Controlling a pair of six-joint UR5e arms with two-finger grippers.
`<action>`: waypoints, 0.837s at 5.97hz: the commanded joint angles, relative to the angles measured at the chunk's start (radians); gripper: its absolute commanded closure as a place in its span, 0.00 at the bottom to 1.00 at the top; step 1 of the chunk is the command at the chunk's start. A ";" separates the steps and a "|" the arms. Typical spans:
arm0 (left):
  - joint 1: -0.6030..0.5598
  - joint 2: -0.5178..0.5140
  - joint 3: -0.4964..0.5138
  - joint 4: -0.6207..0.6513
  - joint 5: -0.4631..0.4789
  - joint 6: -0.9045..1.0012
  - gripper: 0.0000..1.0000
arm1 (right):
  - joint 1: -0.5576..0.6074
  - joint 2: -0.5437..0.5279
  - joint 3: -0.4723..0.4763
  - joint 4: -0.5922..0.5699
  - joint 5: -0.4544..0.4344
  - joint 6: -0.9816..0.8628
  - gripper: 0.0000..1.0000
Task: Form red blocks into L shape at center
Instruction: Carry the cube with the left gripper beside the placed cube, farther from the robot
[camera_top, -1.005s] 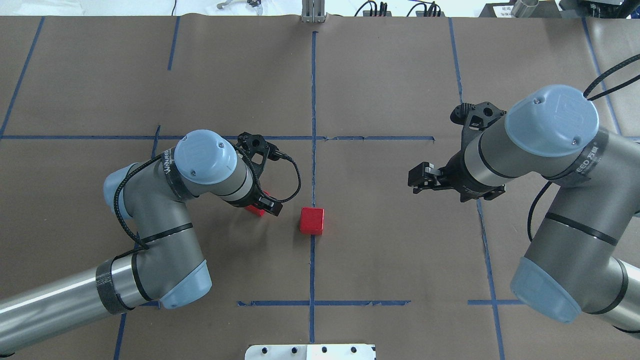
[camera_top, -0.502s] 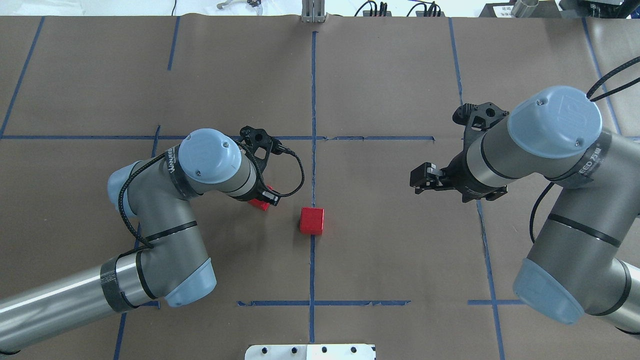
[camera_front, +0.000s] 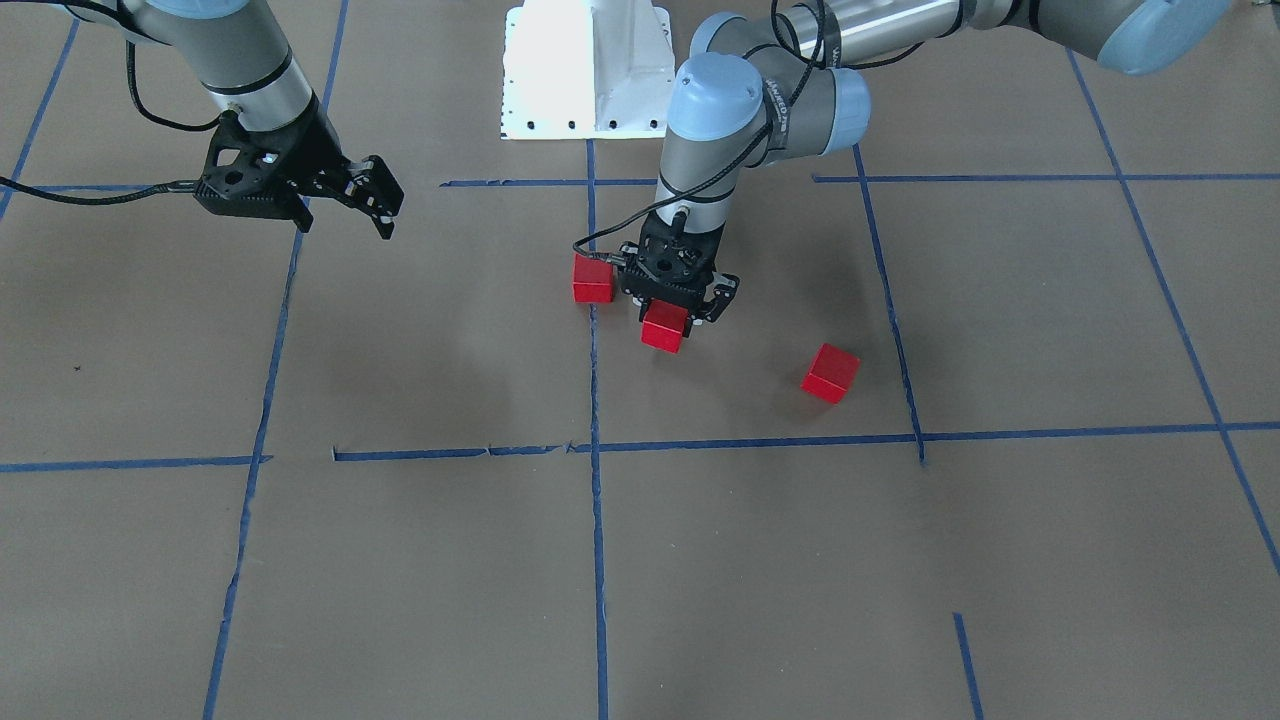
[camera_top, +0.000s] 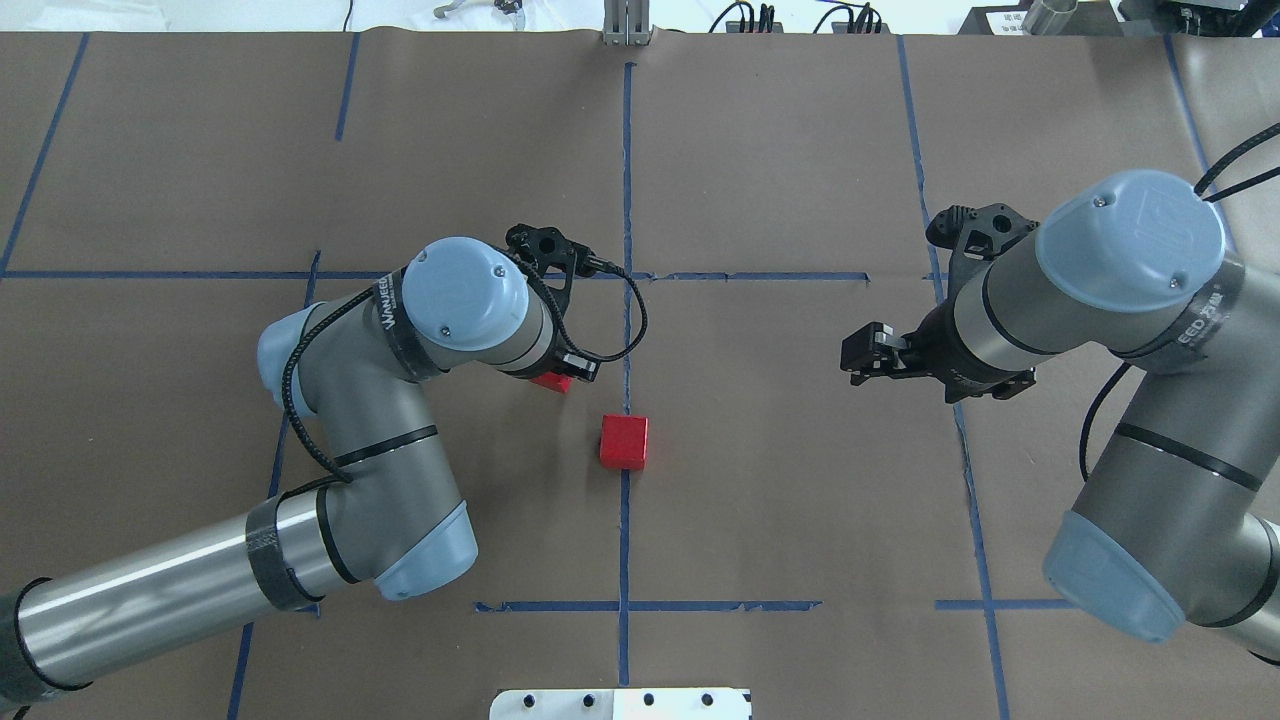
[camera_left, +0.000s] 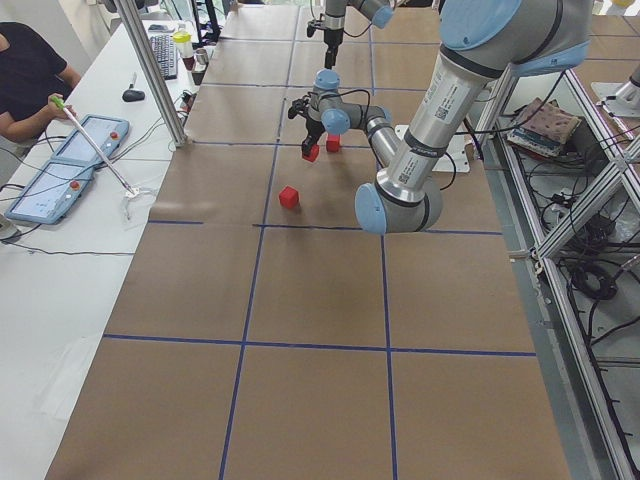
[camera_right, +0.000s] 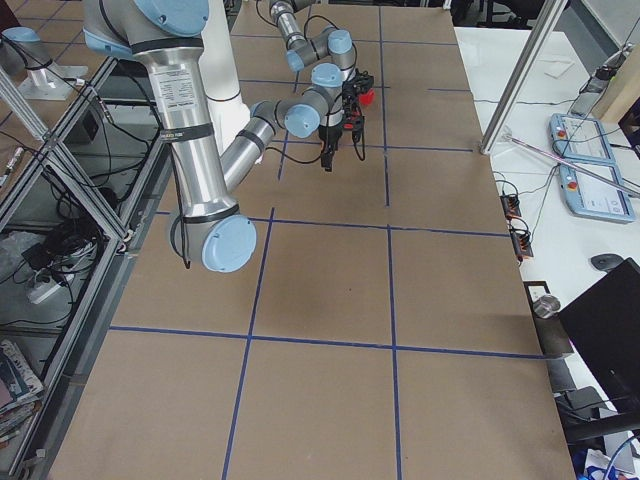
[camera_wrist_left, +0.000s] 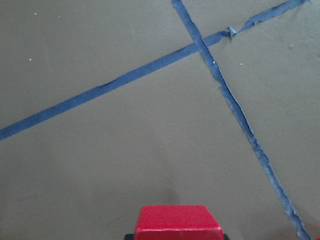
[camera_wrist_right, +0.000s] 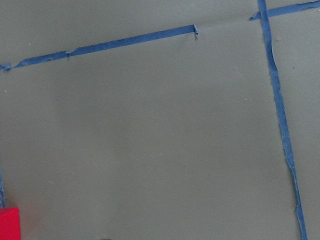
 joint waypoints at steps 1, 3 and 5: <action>0.009 -0.092 0.045 0.092 -0.001 -0.179 1.00 | 0.006 -0.017 0.008 0.000 -0.001 -0.002 0.00; 0.050 -0.133 0.086 0.091 0.000 -0.415 1.00 | 0.003 -0.017 0.008 0.000 -0.001 0.007 0.00; 0.055 -0.175 0.149 0.090 0.002 -0.420 1.00 | 0.001 -0.016 0.006 0.000 -0.001 0.010 0.00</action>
